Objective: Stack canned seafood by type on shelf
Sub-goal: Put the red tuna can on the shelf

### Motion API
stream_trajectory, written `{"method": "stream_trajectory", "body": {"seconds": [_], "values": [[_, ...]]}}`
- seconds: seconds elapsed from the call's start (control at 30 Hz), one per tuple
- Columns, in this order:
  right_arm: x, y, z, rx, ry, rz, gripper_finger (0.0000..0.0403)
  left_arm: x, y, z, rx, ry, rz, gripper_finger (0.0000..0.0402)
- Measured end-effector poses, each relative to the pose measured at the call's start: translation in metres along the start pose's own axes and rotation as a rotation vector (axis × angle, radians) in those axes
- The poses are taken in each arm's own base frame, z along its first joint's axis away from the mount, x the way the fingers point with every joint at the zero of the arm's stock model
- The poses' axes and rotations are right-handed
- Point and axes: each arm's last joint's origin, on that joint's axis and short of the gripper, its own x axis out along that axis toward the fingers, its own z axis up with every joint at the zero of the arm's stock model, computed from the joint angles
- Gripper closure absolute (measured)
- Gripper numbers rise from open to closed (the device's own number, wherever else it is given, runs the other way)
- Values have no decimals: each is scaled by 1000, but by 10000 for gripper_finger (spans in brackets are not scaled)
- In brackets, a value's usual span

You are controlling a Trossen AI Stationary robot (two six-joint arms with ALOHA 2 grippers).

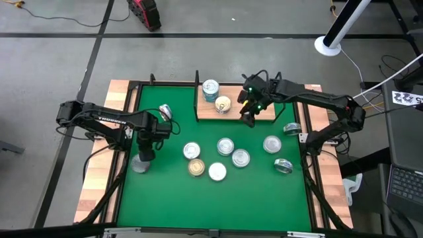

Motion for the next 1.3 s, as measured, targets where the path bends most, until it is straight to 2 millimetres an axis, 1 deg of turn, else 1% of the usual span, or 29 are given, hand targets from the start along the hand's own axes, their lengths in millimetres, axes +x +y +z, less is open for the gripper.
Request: {"method": "stream_trajectory", "body": {"seconds": [0.1,0.17,0.27,0.37,0.53,0.63,0.77,0.9,1.03,1.17,1.3], "values": [[3,9,-2,-21,22,11,121,0,-1,0,-109,2,-16,384],[5,14,-3,-32,38,15,121,0,-2,0,-175,24,-65,386],[8,21,-6,-50,59,6,121,0,-7,-2,-227,63,-151,381],[10,29,-8,-72,78,-6,121,1,-14,-4,-268,90,-186,356],[15,43,-11,-116,93,10,121,2,-28,-5,-322,94,-222,291],[17,53,-13,-145,104,26,121,4,-42,-4,-332,51,-251,256],[21,67,-17,-208,118,50,121,5,-62,-3,-296,-21,-294,231],[24,81,-20,-260,114,27,121,8,-74,-8,-351,-60,-266,228],[27,93,-24,-312,109,-41,121,10,-80,-14,-418,-101,-208,237],[30,105,-29,-356,109,-76,121,12,-85,-18,-435,-152,-163,249],[31,115,-33,-391,114,-72,121,13,-86,-20,-451,-195,-129,258]]}}
